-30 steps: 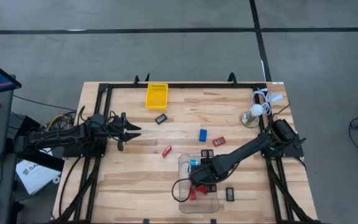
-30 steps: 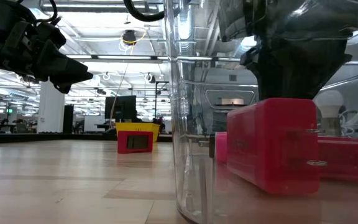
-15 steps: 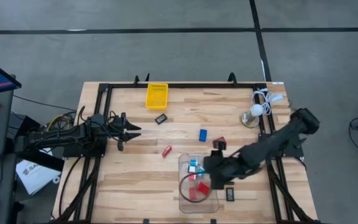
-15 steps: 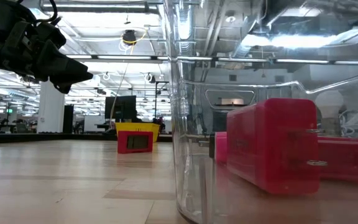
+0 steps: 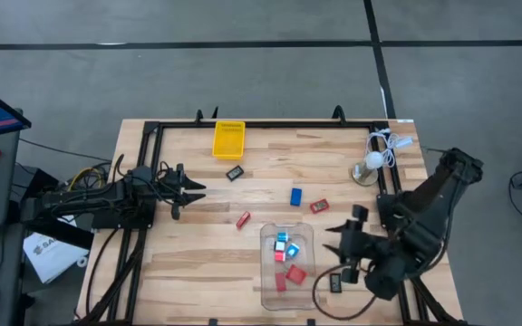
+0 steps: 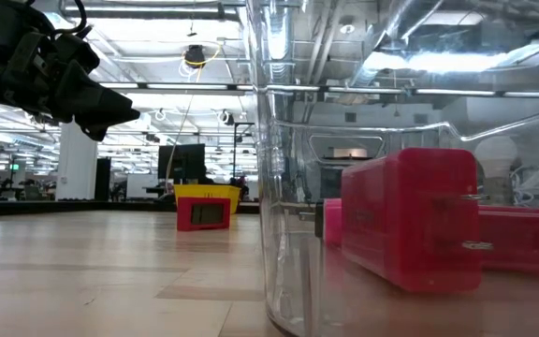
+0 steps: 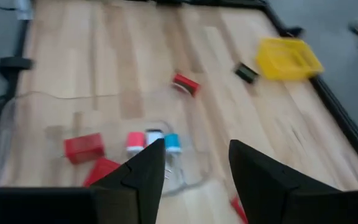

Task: Pick & Place Office items
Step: Put the right black digital clock into the yellow bin

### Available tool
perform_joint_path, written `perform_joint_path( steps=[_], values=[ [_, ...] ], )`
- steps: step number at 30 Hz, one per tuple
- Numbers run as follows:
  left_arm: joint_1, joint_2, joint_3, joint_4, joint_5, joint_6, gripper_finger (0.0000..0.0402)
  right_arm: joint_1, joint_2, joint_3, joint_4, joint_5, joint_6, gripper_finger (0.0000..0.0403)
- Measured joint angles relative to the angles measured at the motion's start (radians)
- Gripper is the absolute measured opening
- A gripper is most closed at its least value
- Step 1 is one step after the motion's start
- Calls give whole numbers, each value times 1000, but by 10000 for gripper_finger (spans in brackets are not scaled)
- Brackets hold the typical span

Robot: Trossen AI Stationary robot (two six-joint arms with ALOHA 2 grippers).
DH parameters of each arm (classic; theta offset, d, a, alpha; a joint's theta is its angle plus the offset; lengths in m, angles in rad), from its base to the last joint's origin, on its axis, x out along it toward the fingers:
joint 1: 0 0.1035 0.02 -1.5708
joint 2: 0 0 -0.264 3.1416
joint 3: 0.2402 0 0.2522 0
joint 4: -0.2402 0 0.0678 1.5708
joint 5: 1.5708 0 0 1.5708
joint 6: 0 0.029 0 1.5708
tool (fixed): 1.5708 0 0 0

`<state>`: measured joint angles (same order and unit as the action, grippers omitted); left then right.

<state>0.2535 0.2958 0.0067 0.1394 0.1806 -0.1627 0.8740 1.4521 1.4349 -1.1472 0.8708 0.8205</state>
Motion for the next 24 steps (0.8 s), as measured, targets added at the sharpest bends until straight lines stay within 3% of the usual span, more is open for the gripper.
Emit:
perform_joint_path(
  steps=[4, 9, 16, 24],
  values=[
    [0, 0, 0, 0, 0, 0, 136, 44, 5, 0, -155, 36, 266, 183],
    [0, 0, 0, 0, 0, 0, 136, 86, 40, 0, -223, 35, 489, 206],
    [0, 0, 0, 0, 0, 0, 136, 96, 71, 0, -263, -95, 823, 232],
    [0, 0, 0, 0, 0, 0, 136, 96, 74, 0, -258, -317, 1101, 234]
  ],
)
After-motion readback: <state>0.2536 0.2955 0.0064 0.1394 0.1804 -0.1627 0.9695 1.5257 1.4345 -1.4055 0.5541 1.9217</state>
